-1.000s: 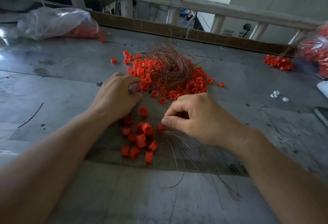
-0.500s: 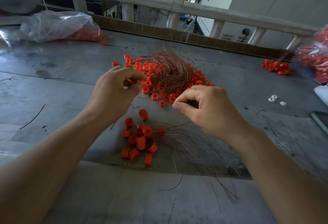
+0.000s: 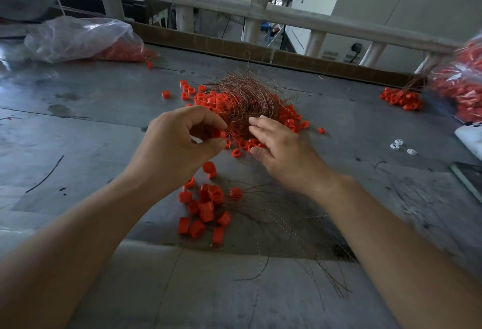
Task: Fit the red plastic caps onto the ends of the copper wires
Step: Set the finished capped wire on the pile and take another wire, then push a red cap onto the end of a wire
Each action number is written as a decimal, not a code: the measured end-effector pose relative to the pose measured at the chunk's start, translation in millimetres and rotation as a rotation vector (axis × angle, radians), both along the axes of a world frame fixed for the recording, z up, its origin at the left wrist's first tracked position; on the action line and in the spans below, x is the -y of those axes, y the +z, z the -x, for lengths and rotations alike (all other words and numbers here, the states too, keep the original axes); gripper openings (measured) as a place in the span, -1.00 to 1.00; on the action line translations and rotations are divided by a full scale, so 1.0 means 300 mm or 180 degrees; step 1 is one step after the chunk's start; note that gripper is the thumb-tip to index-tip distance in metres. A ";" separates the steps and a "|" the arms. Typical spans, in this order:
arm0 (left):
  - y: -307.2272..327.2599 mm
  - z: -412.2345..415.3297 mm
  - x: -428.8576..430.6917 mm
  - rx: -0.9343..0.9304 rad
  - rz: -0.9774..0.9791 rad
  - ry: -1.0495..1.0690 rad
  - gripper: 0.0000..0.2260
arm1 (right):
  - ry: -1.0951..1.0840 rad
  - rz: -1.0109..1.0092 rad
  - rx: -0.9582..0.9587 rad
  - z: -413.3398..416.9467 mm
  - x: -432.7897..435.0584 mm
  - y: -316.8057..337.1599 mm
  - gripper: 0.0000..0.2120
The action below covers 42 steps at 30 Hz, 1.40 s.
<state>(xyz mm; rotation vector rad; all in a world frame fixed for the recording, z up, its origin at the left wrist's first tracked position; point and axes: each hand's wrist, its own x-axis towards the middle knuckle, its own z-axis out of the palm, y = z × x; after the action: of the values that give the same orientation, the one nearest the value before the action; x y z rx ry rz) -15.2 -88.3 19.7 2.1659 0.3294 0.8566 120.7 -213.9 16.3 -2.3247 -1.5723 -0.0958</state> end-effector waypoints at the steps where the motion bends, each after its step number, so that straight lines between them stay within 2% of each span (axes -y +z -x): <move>1: -0.002 -0.001 -0.003 0.0004 0.0009 -0.0008 -0.68 | -0.0011 -0.0071 -0.0010 -0.001 0.000 -0.001 -0.57; 5: -0.005 -0.003 -0.006 0.0003 -0.0011 -0.0032 -0.68 | -0.0062 -0.0363 0.0036 -0.002 0.009 0.007 -0.63; 11: -0.006 -0.003 -0.001 -0.0025 -0.0025 -0.0072 -0.69 | -0.0065 -0.0422 0.0071 0.001 0.016 0.012 -0.66; 17: -0.003 -0.001 0.004 -0.0016 -0.0084 -0.0116 -0.68 | 0.0062 0.0004 -0.0099 -0.002 0.004 -0.004 -0.53; 22: -0.004 -0.001 -0.001 -0.0038 -0.0090 -0.0130 -0.67 | -0.0077 -0.1041 0.0026 0.002 0.012 0.011 -0.74; 28: -0.005 -0.003 -0.002 -0.0060 -0.0060 -0.0111 -0.67 | -0.0254 -0.1548 -0.0048 0.001 0.027 0.025 -0.92; 33: -0.003 0.001 0.001 -0.0074 -0.0041 -0.0114 -0.67 | -0.0209 -0.1981 -0.0190 0.013 0.034 0.036 -0.88; 37: 0.002 0.005 -0.003 -0.0023 0.0207 -0.0213 -0.65 | 0.0159 -0.2166 0.0147 0.031 0.044 0.054 -0.93; 42: 0.016 0.008 0.005 0.0225 0.0612 -0.0424 -0.68 | 0.0455 -0.2272 0.0205 0.067 0.061 0.080 -0.87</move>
<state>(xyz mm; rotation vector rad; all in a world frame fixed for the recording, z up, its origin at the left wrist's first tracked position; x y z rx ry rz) -17.7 -89.7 24.4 1.9517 0.2198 0.7908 100.7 -232.1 40.2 -1.6629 -1.4163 -0.5958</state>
